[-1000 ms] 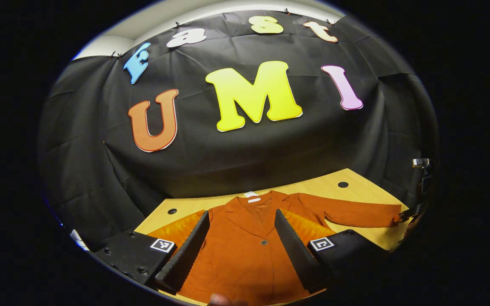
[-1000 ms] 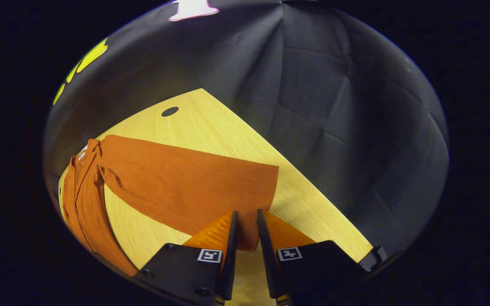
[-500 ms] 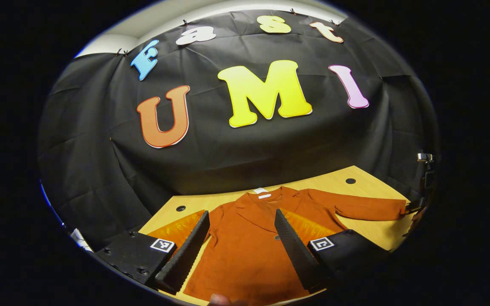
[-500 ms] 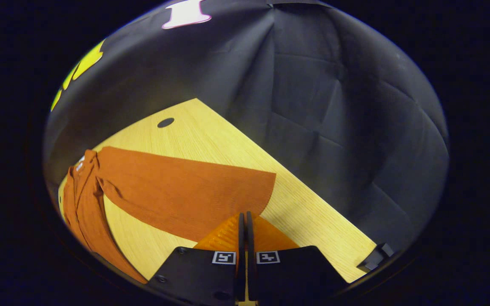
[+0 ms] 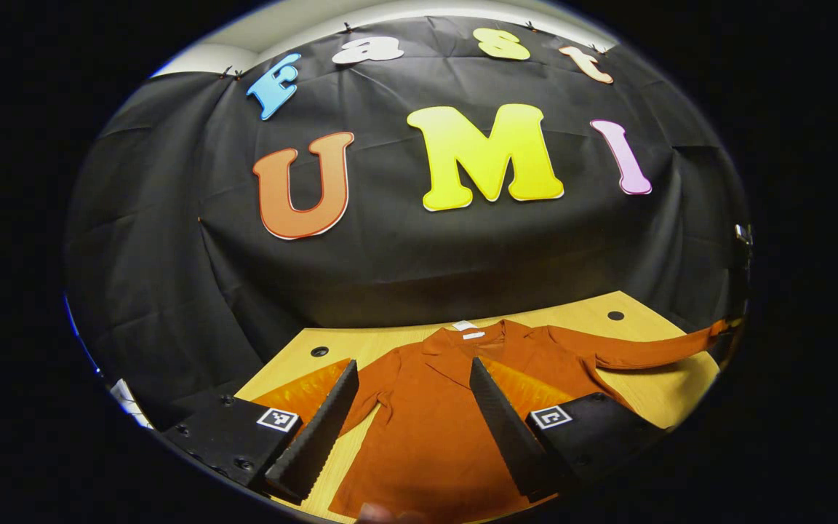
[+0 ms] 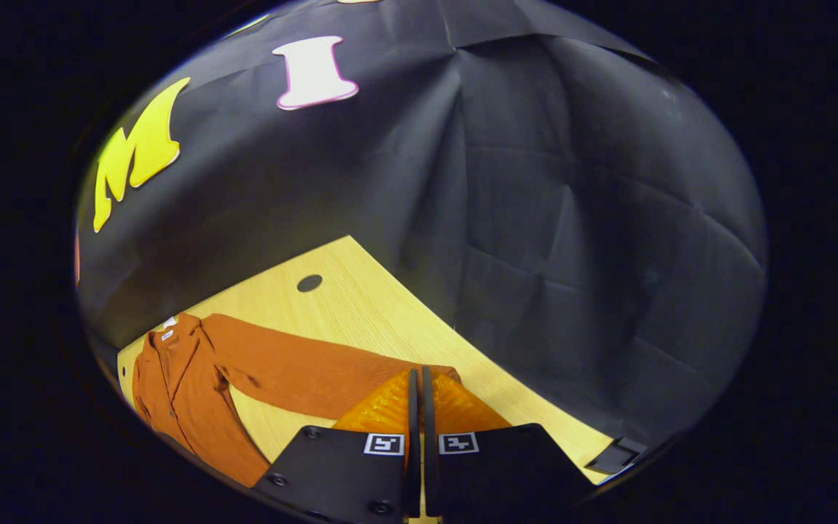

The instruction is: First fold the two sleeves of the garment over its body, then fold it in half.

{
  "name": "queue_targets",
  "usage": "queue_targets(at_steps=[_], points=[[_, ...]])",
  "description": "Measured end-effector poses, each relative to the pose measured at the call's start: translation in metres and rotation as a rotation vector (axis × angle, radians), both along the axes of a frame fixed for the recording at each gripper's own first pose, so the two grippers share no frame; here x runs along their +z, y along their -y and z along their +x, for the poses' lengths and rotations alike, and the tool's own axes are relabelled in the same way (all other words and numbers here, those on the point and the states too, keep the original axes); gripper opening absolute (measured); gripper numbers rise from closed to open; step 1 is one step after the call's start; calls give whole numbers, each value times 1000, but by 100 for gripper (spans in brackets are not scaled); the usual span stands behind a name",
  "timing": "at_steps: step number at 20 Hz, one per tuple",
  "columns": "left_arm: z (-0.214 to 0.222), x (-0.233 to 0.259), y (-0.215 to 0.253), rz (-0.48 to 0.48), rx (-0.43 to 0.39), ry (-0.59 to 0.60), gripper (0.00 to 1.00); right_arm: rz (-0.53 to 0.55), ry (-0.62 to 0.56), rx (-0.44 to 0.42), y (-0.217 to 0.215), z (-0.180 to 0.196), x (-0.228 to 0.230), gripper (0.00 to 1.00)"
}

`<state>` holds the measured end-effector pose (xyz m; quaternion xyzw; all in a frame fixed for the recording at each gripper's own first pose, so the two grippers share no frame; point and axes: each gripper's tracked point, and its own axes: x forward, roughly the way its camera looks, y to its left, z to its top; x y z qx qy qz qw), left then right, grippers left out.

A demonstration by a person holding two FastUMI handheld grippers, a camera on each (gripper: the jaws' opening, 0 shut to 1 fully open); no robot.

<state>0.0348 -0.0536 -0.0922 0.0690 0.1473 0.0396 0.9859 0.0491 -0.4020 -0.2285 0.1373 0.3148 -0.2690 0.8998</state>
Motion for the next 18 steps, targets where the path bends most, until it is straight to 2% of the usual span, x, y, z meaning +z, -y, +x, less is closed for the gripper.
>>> queue_targets(at_steps=[5,8,12,13,18], points=[[3,-7,-39,-22,43,11,99,-56,88,94,-38,72,61,2],[7,-9,-68,-30,73,27,100,-73,138,164,-81,118,98,2],[10,-11,-111,-56,123,48,100,-82,175,261,-152,171,135,0],[9,-12,-122,-64,138,50,100,-78,183,283,-172,181,141,5],[-4,-18,-192,-90,233,65,99,-104,207,439,-291,232,159,2]])
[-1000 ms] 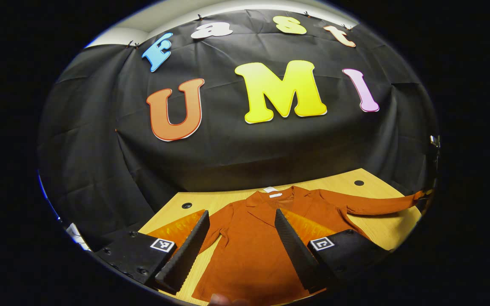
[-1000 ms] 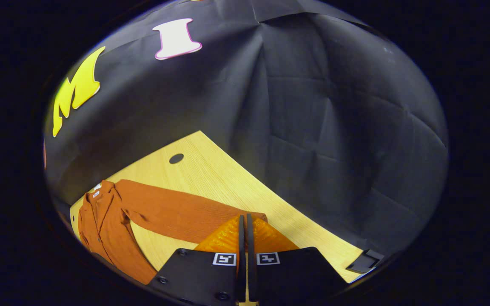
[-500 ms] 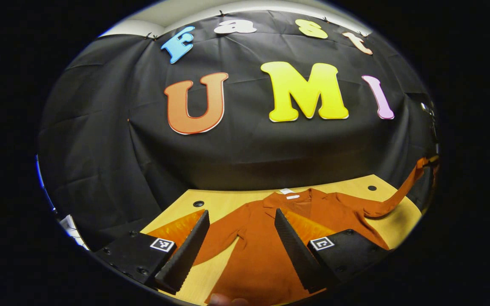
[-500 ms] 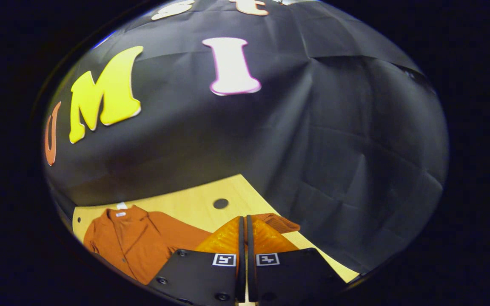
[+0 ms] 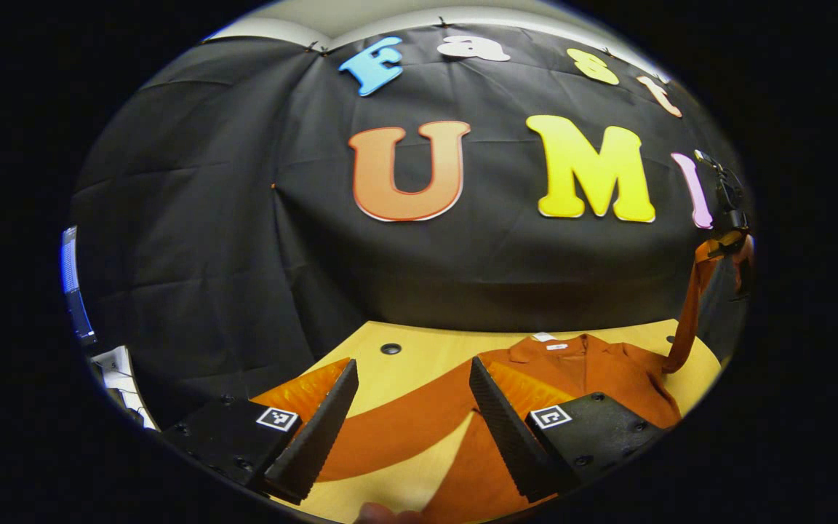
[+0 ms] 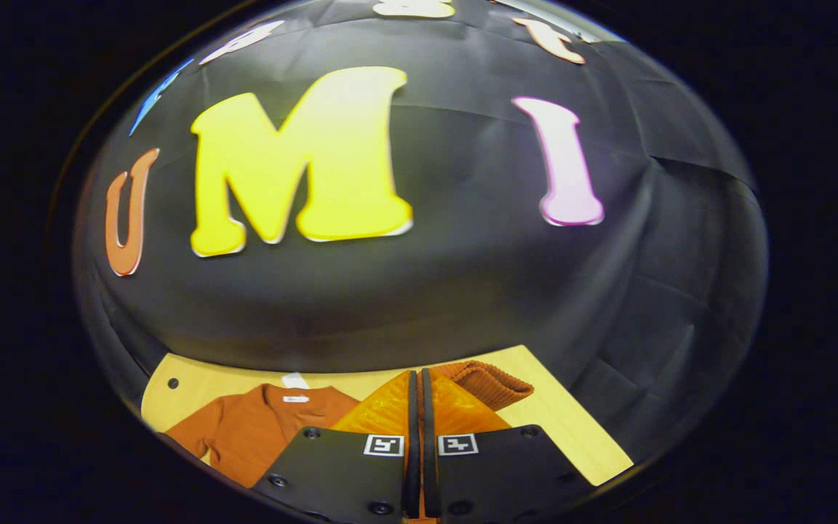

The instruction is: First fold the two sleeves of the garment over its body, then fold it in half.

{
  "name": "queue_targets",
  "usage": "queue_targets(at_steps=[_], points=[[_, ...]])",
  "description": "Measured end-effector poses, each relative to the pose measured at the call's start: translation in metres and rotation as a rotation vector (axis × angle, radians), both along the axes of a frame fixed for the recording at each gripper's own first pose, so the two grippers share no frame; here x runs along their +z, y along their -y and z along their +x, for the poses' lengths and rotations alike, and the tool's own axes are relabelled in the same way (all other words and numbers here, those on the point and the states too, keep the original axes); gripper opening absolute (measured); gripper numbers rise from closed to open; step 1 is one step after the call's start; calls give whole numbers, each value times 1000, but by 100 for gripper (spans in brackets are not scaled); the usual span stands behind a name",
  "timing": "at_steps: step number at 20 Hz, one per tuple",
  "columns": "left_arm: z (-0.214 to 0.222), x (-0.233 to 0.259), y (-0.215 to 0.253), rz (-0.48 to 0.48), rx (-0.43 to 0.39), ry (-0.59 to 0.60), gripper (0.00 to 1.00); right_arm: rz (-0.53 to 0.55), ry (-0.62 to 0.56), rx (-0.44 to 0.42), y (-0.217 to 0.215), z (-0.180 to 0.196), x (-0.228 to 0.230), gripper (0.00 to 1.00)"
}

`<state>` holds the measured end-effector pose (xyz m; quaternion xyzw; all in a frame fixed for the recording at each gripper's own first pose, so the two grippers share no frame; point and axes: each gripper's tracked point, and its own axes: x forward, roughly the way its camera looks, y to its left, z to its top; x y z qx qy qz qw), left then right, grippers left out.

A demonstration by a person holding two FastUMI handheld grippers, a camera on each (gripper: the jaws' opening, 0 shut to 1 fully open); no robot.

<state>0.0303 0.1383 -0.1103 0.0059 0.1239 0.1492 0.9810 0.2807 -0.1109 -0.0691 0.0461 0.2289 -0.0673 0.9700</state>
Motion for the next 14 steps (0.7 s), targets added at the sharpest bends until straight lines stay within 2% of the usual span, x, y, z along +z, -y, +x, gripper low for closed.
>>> queue_targets(at_steps=[4,8,11,14], points=[[-20,0,-59,-1,86,10,99,4,6,127,-103,21,-7,2],[-52,-1,-111,15,170,-2,99,17,-4,235,-200,27,-34,2],[-82,-6,-144,31,233,-25,99,18,-24,314,-265,24,-72,2],[-113,-11,-172,33,306,-47,99,23,-128,400,-318,5,-132,2]])
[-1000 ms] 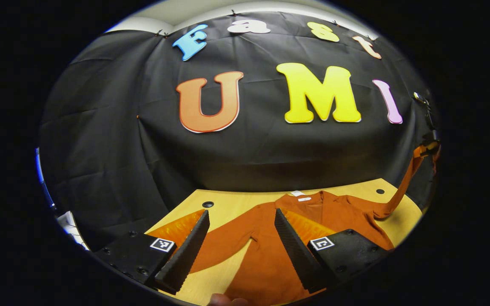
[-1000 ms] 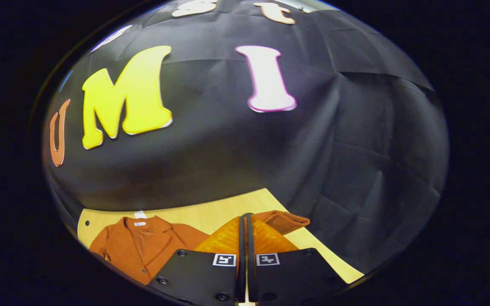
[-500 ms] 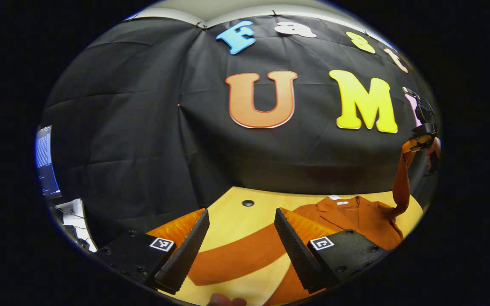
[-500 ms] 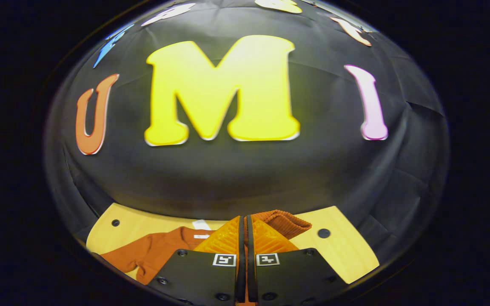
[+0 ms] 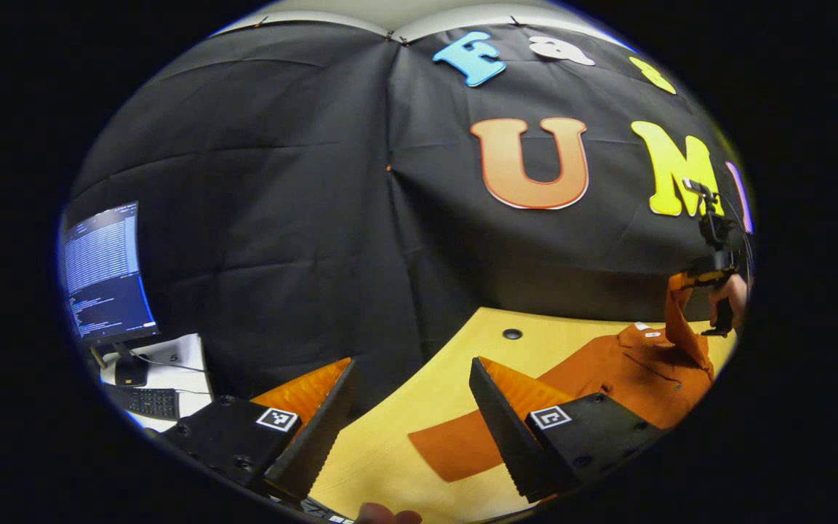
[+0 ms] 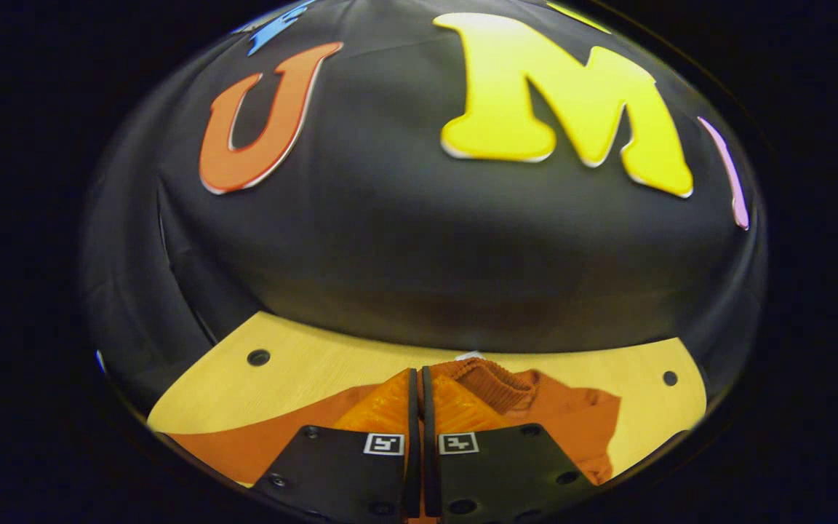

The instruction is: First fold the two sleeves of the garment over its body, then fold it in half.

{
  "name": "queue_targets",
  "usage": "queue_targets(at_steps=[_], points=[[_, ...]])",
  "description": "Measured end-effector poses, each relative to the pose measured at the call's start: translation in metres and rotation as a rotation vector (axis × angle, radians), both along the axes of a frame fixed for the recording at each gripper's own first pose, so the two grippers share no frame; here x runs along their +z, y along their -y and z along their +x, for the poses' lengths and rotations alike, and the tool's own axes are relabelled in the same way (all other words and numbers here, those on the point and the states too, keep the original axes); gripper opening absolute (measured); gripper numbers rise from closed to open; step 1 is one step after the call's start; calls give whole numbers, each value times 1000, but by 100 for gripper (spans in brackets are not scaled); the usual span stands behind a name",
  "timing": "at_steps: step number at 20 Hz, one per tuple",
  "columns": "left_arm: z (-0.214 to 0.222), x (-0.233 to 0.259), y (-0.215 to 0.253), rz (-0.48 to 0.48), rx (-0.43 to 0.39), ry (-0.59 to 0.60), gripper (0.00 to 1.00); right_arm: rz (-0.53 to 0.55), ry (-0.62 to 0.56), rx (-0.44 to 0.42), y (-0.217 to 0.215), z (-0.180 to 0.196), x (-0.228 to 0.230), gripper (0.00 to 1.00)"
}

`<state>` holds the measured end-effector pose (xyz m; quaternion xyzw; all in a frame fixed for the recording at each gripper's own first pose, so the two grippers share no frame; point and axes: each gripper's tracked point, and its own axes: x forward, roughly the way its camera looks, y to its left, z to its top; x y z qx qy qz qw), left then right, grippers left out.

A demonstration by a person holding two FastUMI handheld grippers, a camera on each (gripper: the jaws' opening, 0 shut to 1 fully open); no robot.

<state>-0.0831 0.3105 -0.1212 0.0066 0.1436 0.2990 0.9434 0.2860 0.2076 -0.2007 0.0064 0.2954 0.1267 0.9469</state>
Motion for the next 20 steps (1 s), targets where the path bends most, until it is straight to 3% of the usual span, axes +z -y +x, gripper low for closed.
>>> queue_targets(at_steps=[6,11,12,14,16,20], points=[[-53,-28,-26,-28,100,-74,99,-55,-115,112,-49,-11,-93,3],[-60,-43,-24,-54,117,-109,100,-116,-206,246,-73,-26,-144,3],[-59,-43,-24,-58,110,-109,100,-86,-219,251,-76,-32,-141,14],[-52,-43,-21,-61,97,-98,100,-50,-210,243,-86,-35,-125,15],[-39,-44,-14,-72,78,-90,100,-22,-187,231,-86,-35,-105,30],[-21,-45,0,-93,36,-75,100,13,-121,211,-64,-38,-65,29]])
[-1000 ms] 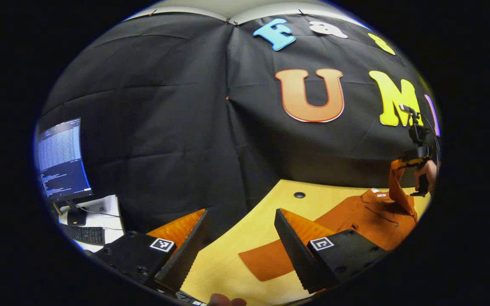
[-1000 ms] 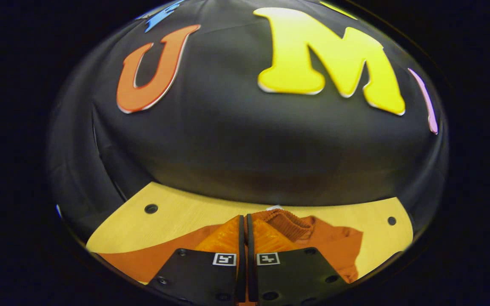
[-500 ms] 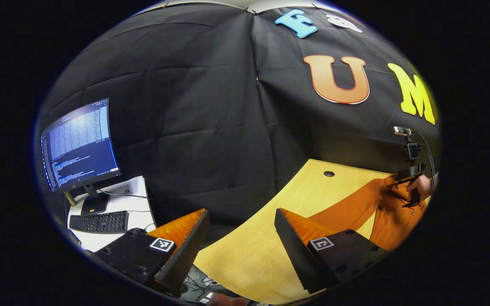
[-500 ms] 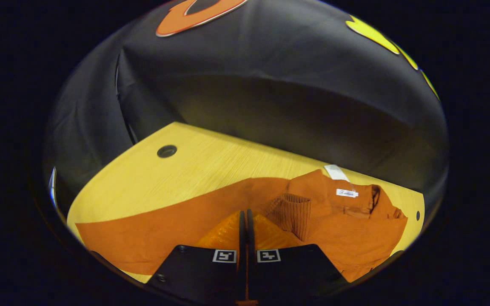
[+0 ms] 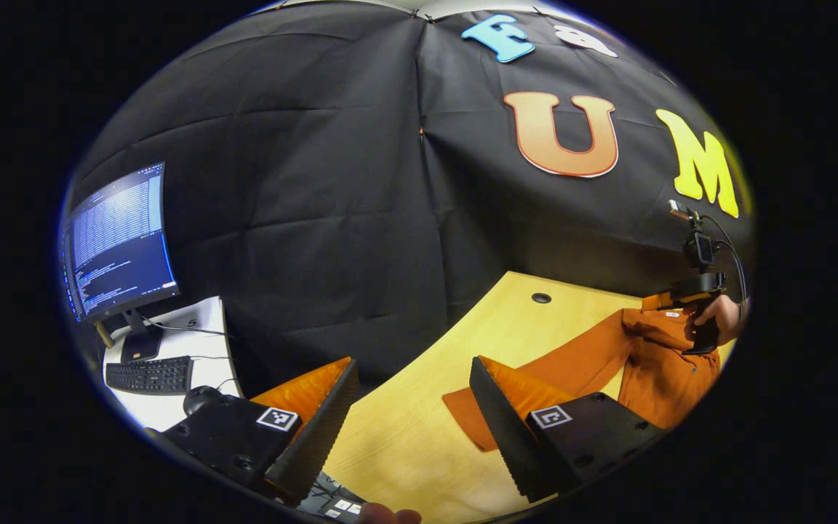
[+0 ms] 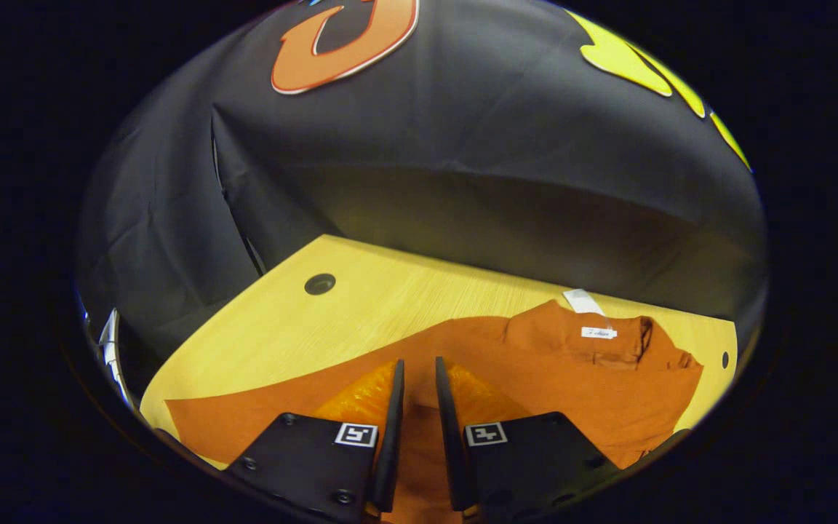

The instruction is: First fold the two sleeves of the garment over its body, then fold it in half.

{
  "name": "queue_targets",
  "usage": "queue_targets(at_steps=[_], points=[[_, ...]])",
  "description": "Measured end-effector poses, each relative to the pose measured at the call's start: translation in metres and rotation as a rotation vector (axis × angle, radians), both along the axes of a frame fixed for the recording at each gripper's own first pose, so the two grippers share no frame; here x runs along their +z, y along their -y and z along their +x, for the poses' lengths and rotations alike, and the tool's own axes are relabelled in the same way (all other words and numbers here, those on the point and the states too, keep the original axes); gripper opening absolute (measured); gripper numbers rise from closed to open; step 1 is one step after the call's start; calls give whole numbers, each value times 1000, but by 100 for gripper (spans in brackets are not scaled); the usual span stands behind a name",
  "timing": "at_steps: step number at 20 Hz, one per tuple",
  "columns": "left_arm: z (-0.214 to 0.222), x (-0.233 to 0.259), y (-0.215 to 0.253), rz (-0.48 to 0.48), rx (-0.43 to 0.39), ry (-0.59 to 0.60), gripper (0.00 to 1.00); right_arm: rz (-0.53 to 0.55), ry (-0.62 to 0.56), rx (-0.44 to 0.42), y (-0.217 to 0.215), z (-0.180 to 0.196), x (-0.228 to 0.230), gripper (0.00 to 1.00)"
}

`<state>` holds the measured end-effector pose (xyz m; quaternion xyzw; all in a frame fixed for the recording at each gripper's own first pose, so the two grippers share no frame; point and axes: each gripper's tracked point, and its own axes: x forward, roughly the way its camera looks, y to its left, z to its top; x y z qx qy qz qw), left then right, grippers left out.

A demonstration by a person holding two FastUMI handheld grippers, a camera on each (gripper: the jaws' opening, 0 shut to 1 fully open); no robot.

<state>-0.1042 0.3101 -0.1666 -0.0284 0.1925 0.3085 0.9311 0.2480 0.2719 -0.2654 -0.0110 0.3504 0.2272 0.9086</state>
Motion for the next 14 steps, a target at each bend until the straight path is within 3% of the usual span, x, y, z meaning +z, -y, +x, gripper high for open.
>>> queue_targets(at_steps=[1,4,5,6,7,8,11,14], points=[[3,-1,4,-7,-13,4,99,15,14,11,5,-6,12,30],[14,-12,16,-46,-50,1,100,42,54,19,30,-29,48,75],[18,-18,20,-64,-61,-8,99,47,77,11,40,-36,62,83],[21,-25,24,-85,-72,-18,100,55,101,4,52,-43,78,83],[24,-35,29,-115,-82,-37,100,72,123,-5,62,-52,94,77],[27,-44,33,-146,-86,-50,99,98,142,-19,73,-61,112,86],[31,-76,42,-240,-69,-102,100,258,241,-70,107,-89,183,86],[28,-107,47,-356,-11,-143,100,260,357,-96,165,-116,227,86]])
